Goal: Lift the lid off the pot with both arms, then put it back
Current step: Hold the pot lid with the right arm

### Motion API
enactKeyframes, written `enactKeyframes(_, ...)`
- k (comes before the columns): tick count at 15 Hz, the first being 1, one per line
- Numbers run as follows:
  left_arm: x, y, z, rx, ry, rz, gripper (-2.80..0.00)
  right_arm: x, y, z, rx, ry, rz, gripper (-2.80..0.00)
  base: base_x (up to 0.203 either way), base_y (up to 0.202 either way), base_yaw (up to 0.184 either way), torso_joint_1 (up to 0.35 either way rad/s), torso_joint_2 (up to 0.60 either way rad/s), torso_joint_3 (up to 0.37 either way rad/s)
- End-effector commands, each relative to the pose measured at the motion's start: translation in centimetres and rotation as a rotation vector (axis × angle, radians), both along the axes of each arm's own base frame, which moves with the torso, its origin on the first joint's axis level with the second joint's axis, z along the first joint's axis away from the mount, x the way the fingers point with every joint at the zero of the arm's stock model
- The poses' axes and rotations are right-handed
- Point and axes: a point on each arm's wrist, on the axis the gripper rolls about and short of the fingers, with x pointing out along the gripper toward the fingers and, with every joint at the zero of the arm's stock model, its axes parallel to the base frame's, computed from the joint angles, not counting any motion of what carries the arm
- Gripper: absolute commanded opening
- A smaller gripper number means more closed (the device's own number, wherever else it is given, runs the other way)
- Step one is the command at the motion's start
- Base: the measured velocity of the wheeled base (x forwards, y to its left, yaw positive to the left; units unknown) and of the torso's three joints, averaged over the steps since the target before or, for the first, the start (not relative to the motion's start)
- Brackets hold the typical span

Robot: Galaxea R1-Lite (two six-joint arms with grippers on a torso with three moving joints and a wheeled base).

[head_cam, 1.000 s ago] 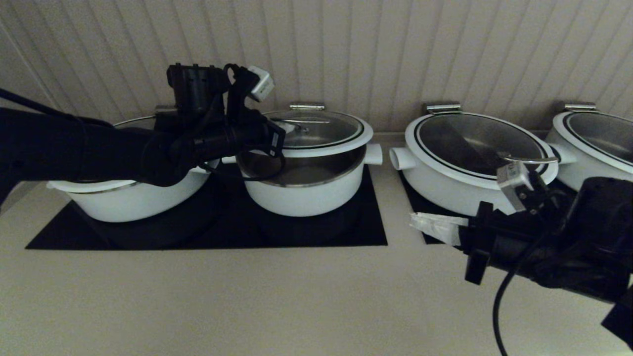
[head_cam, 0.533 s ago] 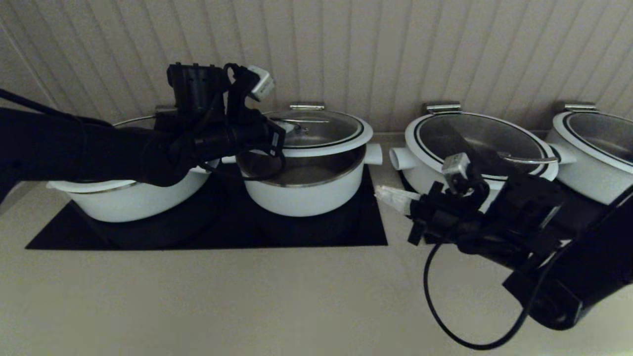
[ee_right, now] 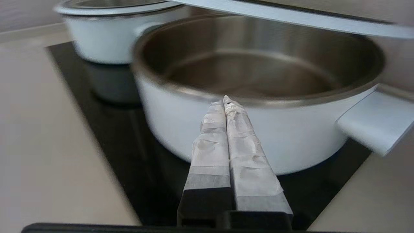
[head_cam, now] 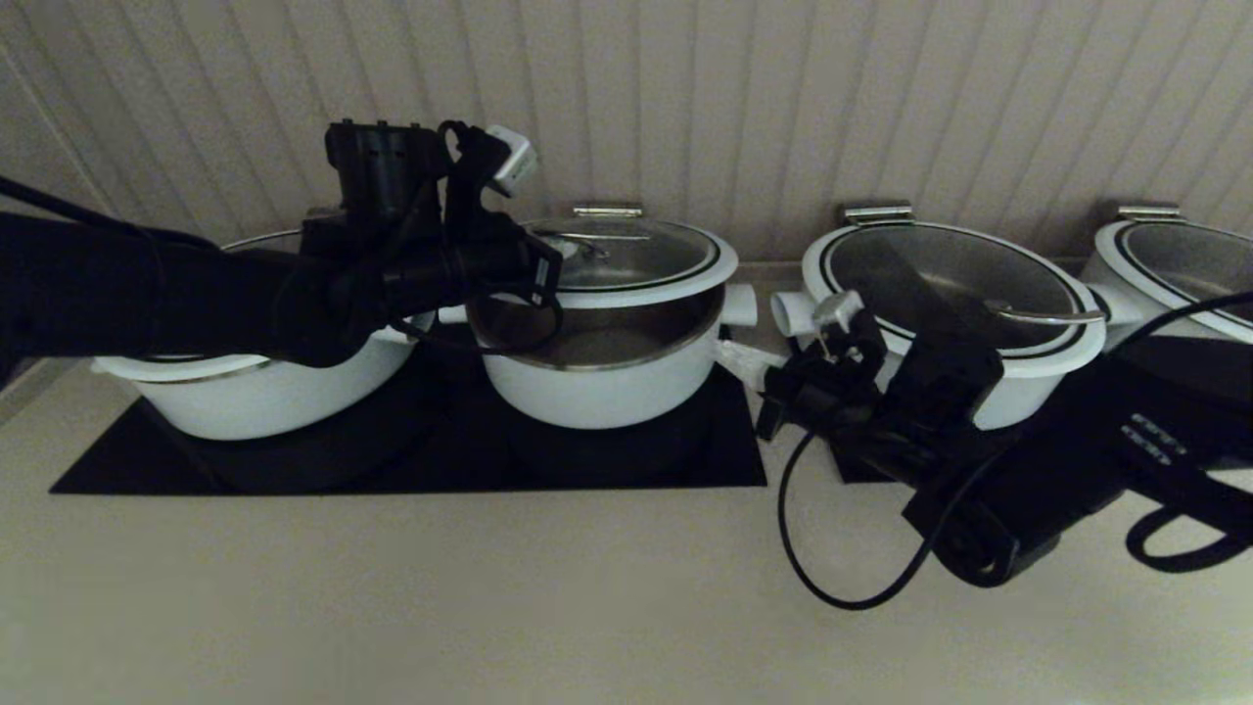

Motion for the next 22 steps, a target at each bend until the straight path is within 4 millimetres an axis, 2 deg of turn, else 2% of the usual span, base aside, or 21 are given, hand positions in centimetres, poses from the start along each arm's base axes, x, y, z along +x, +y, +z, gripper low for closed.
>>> enactKeyframes(1, -0.3, 0.1, 0.5, -0.004, -0.014, -0.003, -2.8, 1.5, 0.7, -0.2, 0.014, -0.025, -0.013, -2.8, 0.0, 0.0, 0.0, 0.0, 0.0, 0.0)
enactKeyframes(7, -0.4, 0.1, 0.7, -0.006, -0.018, -0.003, -2.8, 4.7, 1.9, 2.5, 0.054, -0.083, -0.068, -2.8, 0.0, 0.0, 0.0, 0.0, 0.0, 0.0)
enactKeyframes(12, -0.4, 0.1, 0.4, -0.003, -0.011, -0.004, -2.8, 6.5, 2.7, 4.8, 0.07, -0.111, -0.074, -2.8, 0.0, 0.0, 0.0, 0.0, 0.0, 0.0)
enactKeyframes(17, -1.0, 0.5, 1.2, -0.006, -0.025, 0.001, -2.8, 7.4, 3.1, 4.9, 0.069, -0.112, -0.074, -2.8, 0.0, 0.0, 0.0, 0.0, 0.0, 0.0)
enactKeyframes(22, -1.8, 2.8, 1.9, 0.0, -0.031, 0.053, -2.8, 7.4, 3.1, 4.8, 0.068, -0.111, -0.073, -2.8, 0.0, 0.0, 0.0, 0.0, 0.0, 0.0)
